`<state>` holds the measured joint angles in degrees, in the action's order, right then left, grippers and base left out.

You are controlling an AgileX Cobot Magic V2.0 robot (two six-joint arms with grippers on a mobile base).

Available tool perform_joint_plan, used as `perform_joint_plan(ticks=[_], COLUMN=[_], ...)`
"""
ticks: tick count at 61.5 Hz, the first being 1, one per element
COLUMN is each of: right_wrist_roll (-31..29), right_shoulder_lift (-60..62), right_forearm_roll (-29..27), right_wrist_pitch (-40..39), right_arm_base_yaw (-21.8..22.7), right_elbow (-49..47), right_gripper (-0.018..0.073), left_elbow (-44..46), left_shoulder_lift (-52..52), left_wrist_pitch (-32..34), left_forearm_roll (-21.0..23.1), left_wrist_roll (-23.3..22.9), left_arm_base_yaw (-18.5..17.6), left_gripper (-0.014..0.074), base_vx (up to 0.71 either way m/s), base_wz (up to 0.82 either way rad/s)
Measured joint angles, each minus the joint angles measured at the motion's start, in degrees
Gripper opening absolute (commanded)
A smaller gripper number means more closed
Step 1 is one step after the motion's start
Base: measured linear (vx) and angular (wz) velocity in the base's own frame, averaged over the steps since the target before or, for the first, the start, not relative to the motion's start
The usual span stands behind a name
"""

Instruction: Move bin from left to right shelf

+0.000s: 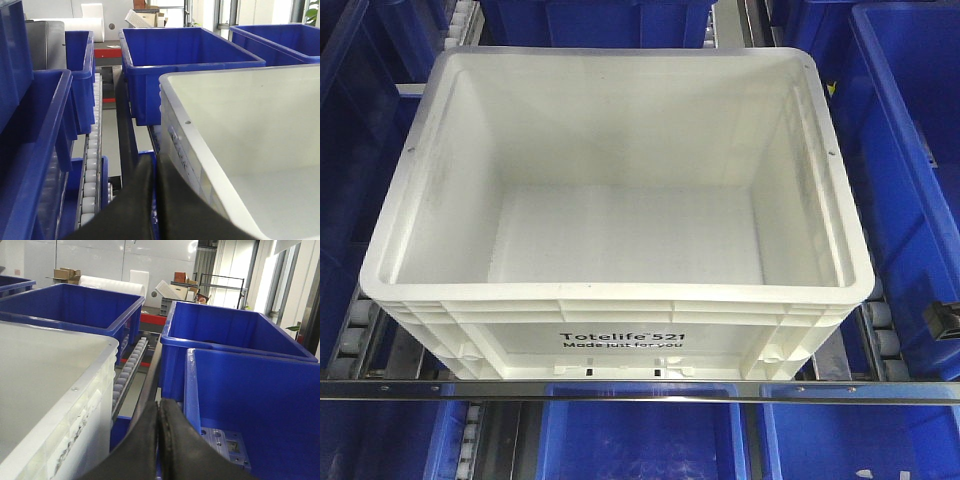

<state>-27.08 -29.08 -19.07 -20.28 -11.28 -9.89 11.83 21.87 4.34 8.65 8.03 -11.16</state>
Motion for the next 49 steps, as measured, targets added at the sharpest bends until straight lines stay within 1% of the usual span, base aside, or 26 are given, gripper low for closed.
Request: perform_joint_plan(ticks=[19, 25, 31, 44, 49], right_wrist_roll=[0.00, 0.00, 0.00, 0.00, 0.00], right_shoulder_lift=[0.00, 0.00, 0.00, 0.00, 0.00], right_forearm_roll=[0.00, 0.00, 0.00, 0.00, 0.00], right_wrist_pitch=[0.00, -0.05, -0.05, -0.05, -0.05], right_arm_base_yaw=[0.00, 0.00, 0.00, 0.00, 0.00], right_elbow=[0.00, 0.00, 0.00, 0.00, 0.00], right_gripper=[-0.0007, -0.0007, -0.0007, -0.0007, -0.0007], left_elbow=[0.00, -0.21, -2.73, -12.14, -13.16], left_shoulder_lift=[0.00, -0.94, -4.67, -17.11, -21.06], left_wrist_pitch=[-0.06, -2.32, -4.81, -5.37, -7.15], left_forearm_roll=[0.00, -0.37, -1.47, -2.60, -2.66], left_wrist_roll=[0.00, 0.75, 1.79, 2.31, 2.46], left_arm_base_yaw=[0.00, 0.00, 0.00, 0.00, 0.00], left_gripper=[-0.0008, -0.0008, -0.0008, -0.0008, -0.0008], base_vx=[0.00, 0.00, 0.00, 0.00, 0.00], base_wz=[0.00, 0.00, 0.00, 0.00, 0.00])
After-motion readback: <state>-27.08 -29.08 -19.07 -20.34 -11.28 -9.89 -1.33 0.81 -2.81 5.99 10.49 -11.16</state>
